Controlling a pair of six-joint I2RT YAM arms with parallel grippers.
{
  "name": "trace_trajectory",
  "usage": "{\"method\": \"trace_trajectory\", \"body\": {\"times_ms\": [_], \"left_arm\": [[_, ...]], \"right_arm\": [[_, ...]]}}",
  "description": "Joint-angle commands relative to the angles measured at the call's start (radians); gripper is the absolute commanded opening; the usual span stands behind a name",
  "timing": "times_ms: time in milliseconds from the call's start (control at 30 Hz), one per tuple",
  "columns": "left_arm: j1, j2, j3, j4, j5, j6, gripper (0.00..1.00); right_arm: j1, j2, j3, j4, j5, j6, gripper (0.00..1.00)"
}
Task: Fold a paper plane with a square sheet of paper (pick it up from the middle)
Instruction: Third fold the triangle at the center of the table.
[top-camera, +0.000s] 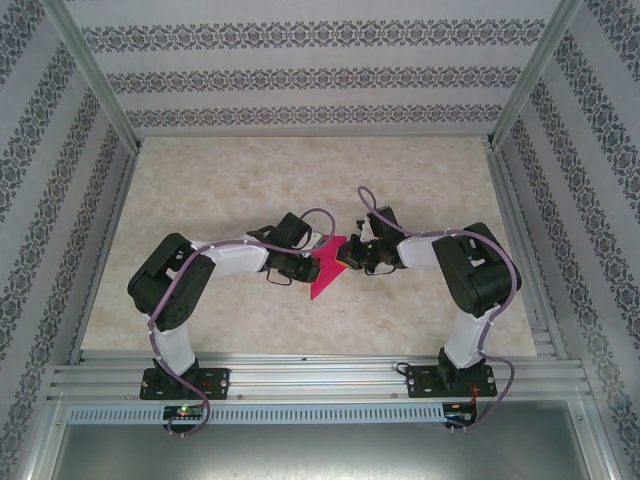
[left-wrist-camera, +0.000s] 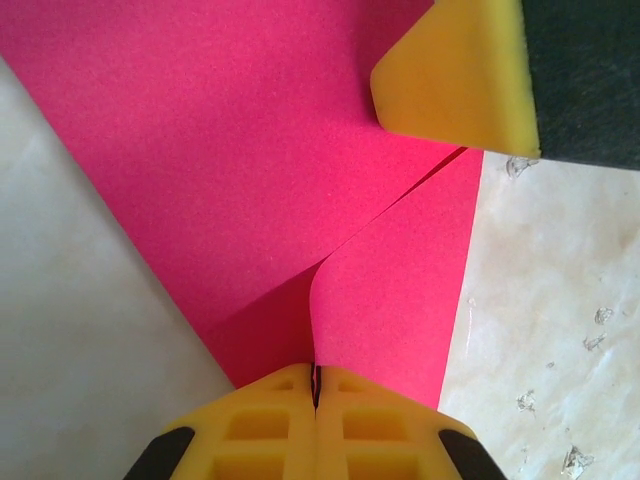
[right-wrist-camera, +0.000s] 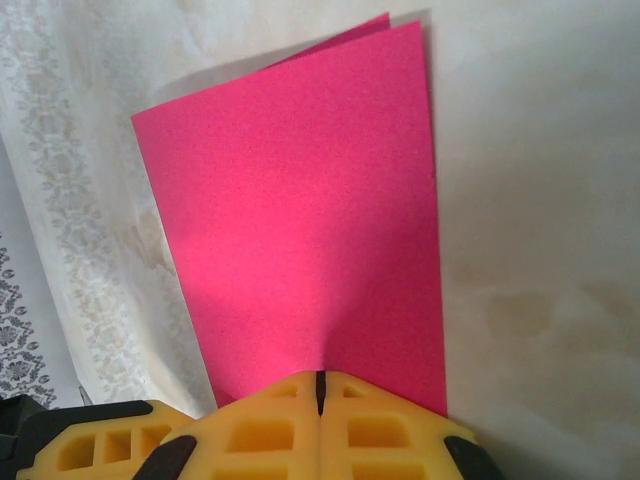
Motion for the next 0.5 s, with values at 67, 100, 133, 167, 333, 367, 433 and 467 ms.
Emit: {"method": "trace_trajectory", "body": {"times_ms": [67, 100, 133, 167, 333, 367, 433, 467], "left_arm": [[0.006, 0.003, 0.021, -0.042, -0.003, 0.029, 0.02], [0.006, 0.0, 0.02, -0.037, -0.003, 0.028, 0.02], [0.006, 0.001, 0.02, -0.035, -0.007, 0.026, 0.02], [0.006, 0.005, 0.022, -0.041, -0.017, 0.026, 0.02], [0.006, 0.037, 0.02, -0.066, -0.041, 0.025, 0.02], [0.006, 0.042, 0.01, -0.06, -0.048, 0.023, 0.01], [0.006, 0.05, -0.008, -0.043, -0.051, 0.023, 0.01], [0.006, 0.057, -0.011, -0.036, -0.044, 0.023, 0.01]], "right_arm": [[0.005, 0.031, 0.004, -0.062, 0.05, -0.033, 0.01], [0.005, 0.033, 0.004, -0.066, 0.05, -0.033, 0.01], [0.005, 0.034, 0.005, -0.067, 0.049, -0.033, 0.01], [0.004, 0.034, 0.005, -0.066, 0.048, -0.033, 0.01], [0.003, 0.009, 0.008, -0.048, 0.027, -0.03, 0.02], [0.003, -0.006, 0.012, -0.048, 0.02, -0.032, 0.03], [0.002, -0.042, 0.02, -0.045, 0.006, -0.034, 0.03], [-0.001, -0.067, 0.023, -0.045, 0.001, -0.034, 0.04]]}}
